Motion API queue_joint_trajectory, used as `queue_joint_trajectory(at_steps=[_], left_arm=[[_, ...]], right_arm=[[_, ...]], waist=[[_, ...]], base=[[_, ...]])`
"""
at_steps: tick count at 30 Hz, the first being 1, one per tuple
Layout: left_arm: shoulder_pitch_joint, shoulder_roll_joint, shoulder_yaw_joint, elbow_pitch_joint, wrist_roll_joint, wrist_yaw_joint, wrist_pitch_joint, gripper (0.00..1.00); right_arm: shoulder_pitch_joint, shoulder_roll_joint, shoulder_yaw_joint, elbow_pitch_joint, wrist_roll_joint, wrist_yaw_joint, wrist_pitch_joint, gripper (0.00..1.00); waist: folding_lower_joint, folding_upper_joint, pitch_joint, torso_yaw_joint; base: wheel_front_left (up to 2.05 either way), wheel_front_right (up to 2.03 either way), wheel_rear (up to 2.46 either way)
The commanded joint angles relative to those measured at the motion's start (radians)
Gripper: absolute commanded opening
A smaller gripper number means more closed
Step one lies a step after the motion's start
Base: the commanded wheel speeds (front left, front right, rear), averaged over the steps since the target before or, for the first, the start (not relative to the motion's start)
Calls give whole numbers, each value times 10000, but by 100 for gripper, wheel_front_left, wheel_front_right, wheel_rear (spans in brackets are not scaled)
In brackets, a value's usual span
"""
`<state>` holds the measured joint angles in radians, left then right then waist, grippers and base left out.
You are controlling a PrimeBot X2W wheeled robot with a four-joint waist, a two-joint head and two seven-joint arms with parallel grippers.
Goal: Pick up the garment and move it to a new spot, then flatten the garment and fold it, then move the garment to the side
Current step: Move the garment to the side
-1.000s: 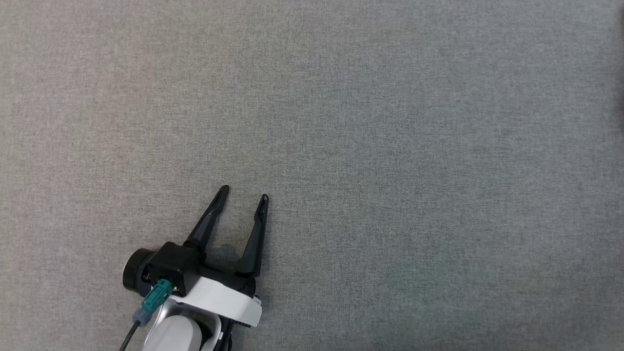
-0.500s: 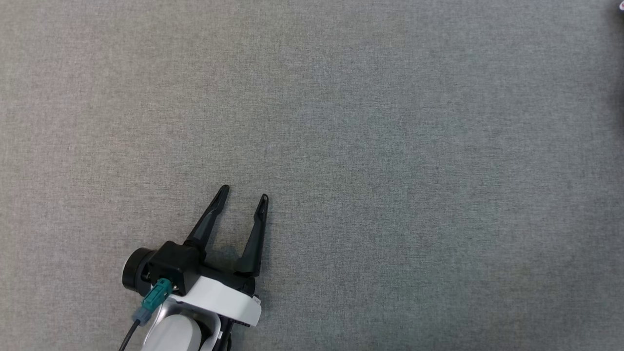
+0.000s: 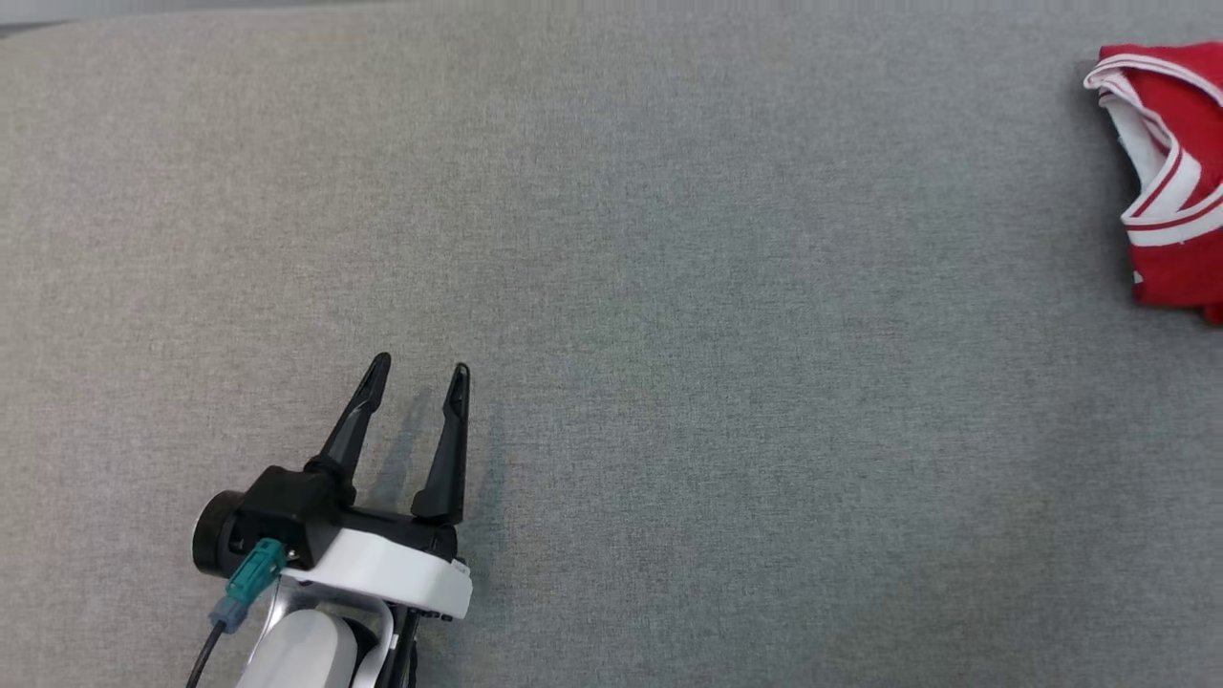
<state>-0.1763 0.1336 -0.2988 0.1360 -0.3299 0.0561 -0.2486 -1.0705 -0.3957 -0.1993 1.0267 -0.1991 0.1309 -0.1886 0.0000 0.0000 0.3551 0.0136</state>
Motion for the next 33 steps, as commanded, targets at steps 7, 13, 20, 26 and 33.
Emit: queue_joint_trajectory(at_steps=[7,13,20,26,33], left_arm=[[423,70,728,122,-450,334,-119,100],[831,-5,1296,226,-683,540,-155,100],[1380,-153,1618,243,-724,677,-166,100],[1820,-291,1896,128,-709,574,-168,100],[2270,-344,1942,407,-497,395,-158,100]], right_arm=[[779,795,780,-106,1201,-2,-700,100],[2244,1541,1377,-1579,2432,-2,-778,100],[4701,2622,1738,-3575,3633,-2,-782,100],[6256,3235,2065,-4586,4016,-2,-777,100],[8029,3438,2608,-5924,4638,-1,-775,100]], waist=[[0,0,-1275,-255],[0,0,-2075,-332],[0,0,-2866,-331],[0,0,-3187,-283],[0,0,-3498,-60]], base=[[0,0,0],[0,0,0],[0,0,0],[0,0,0],[0,0,0]])
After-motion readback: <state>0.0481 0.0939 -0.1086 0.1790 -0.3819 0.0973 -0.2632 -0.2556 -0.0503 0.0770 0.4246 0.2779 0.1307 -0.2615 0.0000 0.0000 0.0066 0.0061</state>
